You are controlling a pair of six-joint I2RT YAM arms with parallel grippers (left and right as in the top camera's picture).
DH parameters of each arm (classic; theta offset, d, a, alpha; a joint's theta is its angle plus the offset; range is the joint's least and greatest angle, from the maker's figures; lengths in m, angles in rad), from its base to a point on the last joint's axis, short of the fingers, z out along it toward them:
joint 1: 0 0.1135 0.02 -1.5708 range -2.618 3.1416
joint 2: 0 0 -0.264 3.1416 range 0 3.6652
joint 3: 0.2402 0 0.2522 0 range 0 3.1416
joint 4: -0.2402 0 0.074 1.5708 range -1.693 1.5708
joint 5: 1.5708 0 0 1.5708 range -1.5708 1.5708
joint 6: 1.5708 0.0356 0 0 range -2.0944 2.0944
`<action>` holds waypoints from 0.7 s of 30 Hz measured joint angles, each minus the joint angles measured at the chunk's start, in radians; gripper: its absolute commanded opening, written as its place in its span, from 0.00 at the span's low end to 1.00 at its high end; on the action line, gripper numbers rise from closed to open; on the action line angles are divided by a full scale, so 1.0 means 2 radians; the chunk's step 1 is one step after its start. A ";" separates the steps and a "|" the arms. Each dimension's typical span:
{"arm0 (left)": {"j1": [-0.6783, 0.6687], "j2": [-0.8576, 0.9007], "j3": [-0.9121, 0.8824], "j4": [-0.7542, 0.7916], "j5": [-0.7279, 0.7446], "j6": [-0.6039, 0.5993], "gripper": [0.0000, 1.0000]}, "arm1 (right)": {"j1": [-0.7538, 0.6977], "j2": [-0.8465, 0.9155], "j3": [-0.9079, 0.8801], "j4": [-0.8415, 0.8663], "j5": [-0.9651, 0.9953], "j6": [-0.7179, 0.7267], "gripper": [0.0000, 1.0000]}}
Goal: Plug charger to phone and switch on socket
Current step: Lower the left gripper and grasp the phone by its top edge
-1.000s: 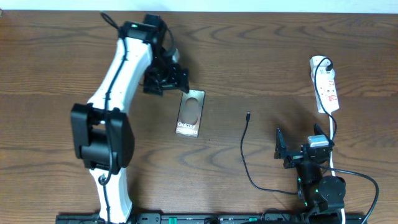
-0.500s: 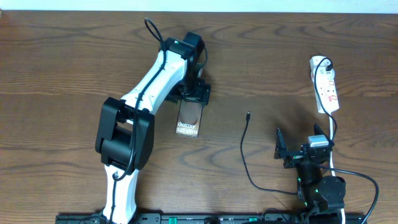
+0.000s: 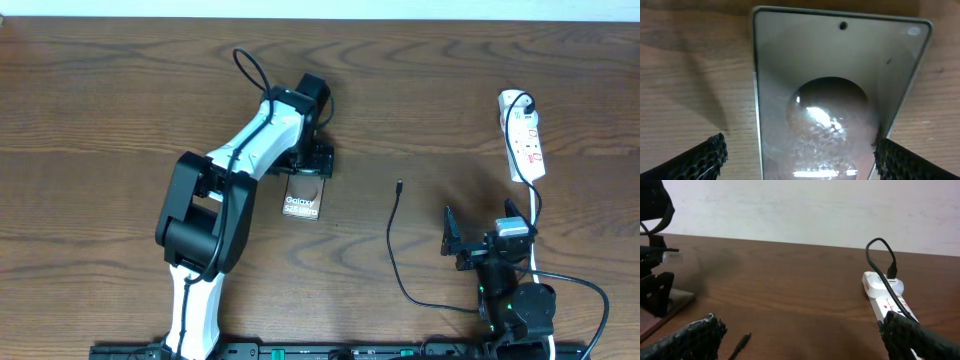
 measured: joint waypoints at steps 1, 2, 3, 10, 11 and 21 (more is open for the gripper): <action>-0.002 0.000 0.000 0.000 -0.001 0.002 0.96 | 0.000 0.000 0.000 0.000 0.000 0.000 0.99; -0.006 0.000 0.000 0.000 -0.002 0.004 0.96 | 0.000 0.000 0.000 0.000 0.000 0.000 0.99; -0.008 0.000 -0.001 0.001 -0.002 0.006 0.96 | 0.000 0.000 0.000 0.000 0.000 0.000 0.99; -0.022 0.000 -0.028 0.011 -0.005 0.013 0.96 | 0.000 0.000 0.000 0.000 0.000 0.000 0.99; -0.021 -0.001 -0.031 0.014 -0.006 0.013 0.96 | 0.000 0.000 0.000 0.000 0.000 0.000 0.99; -0.022 -0.005 -0.037 0.046 -0.015 -0.036 0.98 | 0.000 0.000 0.000 0.000 0.000 0.000 0.99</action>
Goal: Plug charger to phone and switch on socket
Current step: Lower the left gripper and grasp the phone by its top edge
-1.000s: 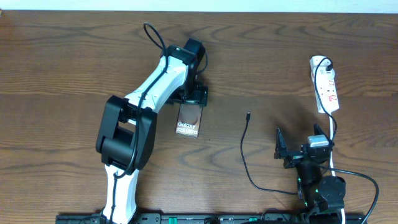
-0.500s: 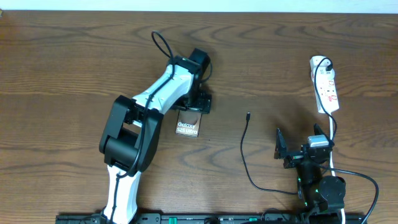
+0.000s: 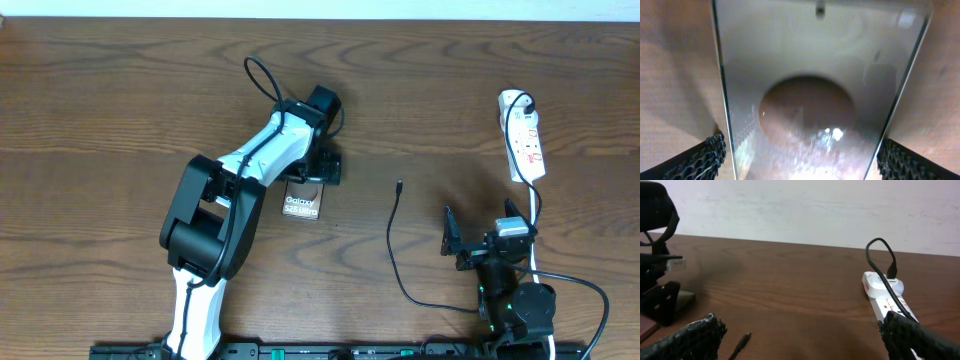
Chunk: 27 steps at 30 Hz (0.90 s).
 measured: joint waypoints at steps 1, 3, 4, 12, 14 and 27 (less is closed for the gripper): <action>0.000 0.000 0.000 0.006 -0.001 -0.003 0.99 | 0.000 0.000 0.000 0.000 0.000 0.000 0.99; 0.000 0.000 0.000 0.012 -0.002 -0.006 0.92 | 0.000 0.000 0.000 0.000 0.000 0.000 0.99; 0.000 0.000 0.000 0.013 -0.003 -0.006 0.89 | 0.000 0.000 0.000 0.000 0.000 0.000 0.99; 0.001 0.000 0.000 0.011 -0.005 0.000 0.98 | 0.000 0.000 0.000 0.000 0.000 0.000 0.99; 0.000 0.000 0.000 0.010 -0.004 0.004 0.98 | 0.000 0.000 0.000 0.000 0.000 0.000 0.99; 0.001 -0.001 -0.002 0.002 -0.006 0.017 0.75 | 0.000 0.000 0.000 0.002 -0.020 0.035 0.99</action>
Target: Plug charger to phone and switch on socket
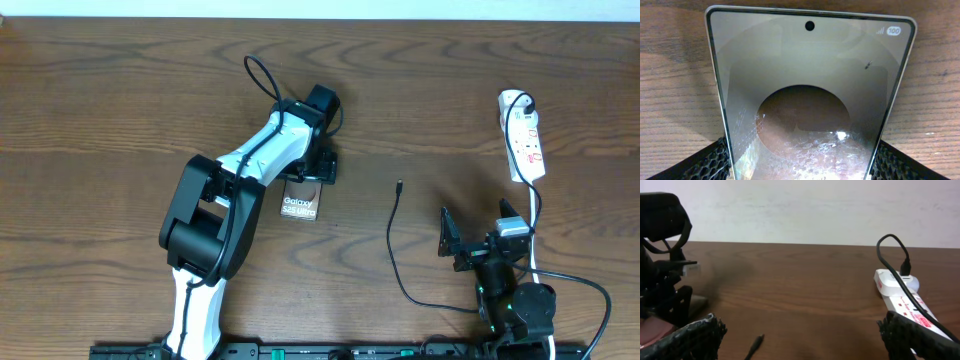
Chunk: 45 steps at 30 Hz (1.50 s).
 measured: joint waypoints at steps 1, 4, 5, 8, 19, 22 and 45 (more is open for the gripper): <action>0.000 0.000 0.000 0.000 0.000 0.002 0.70 | 0.000 0.000 0.000 0.000 -0.001 0.003 0.99; 0.000 -0.001 0.000 0.002 0.002 0.005 0.61 | 0.000 0.000 0.000 0.000 -0.003 0.011 0.99; 0.000 -0.001 0.000 0.002 0.002 0.005 0.60 | 0.000 0.000 0.000 -0.002 -0.004 0.014 0.99; 0.000 -0.002 0.000 0.002 0.002 0.005 0.59 | 0.000 0.002 0.009 -0.024 -0.010 0.023 0.99; 0.008 -0.017 -0.009 0.001 0.031 -0.006 0.57 | 0.000 0.219 0.241 -0.160 -0.059 0.035 0.99; 0.014 -0.029 -0.009 0.002 0.043 -0.017 0.53 | -0.001 0.315 0.307 -0.169 -0.123 0.035 0.99; 0.044 -0.051 -0.009 -0.014 0.208 -0.035 0.52 | 0.116 0.809 0.345 0.111 -0.333 0.140 0.78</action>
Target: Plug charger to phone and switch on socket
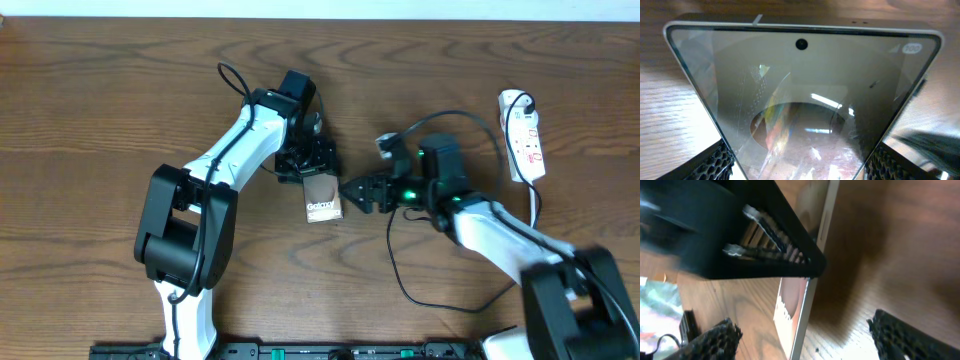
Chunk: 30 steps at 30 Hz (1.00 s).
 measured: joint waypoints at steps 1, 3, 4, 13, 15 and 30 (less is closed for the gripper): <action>0.000 0.000 0.000 0.000 0.004 0.000 0.52 | 0.008 0.016 -0.001 0.024 0.001 0.012 0.76; 0.000 0.000 0.000 0.000 0.012 0.000 0.52 | 0.024 0.044 0.000 0.064 0.001 0.029 0.74; 0.000 0.000 0.000 0.000 0.014 0.000 0.52 | 0.033 0.055 0.000 0.080 0.002 0.035 0.74; 0.000 0.000 0.000 0.000 0.021 0.000 0.52 | 0.076 0.109 0.000 0.170 0.007 0.066 0.58; 0.000 0.000 0.000 -0.001 0.021 0.000 0.52 | 0.073 0.109 0.001 0.175 0.008 0.067 0.57; 0.002 -0.007 0.000 -0.003 0.035 0.003 0.77 | 0.061 0.110 -0.001 0.175 0.027 0.085 0.01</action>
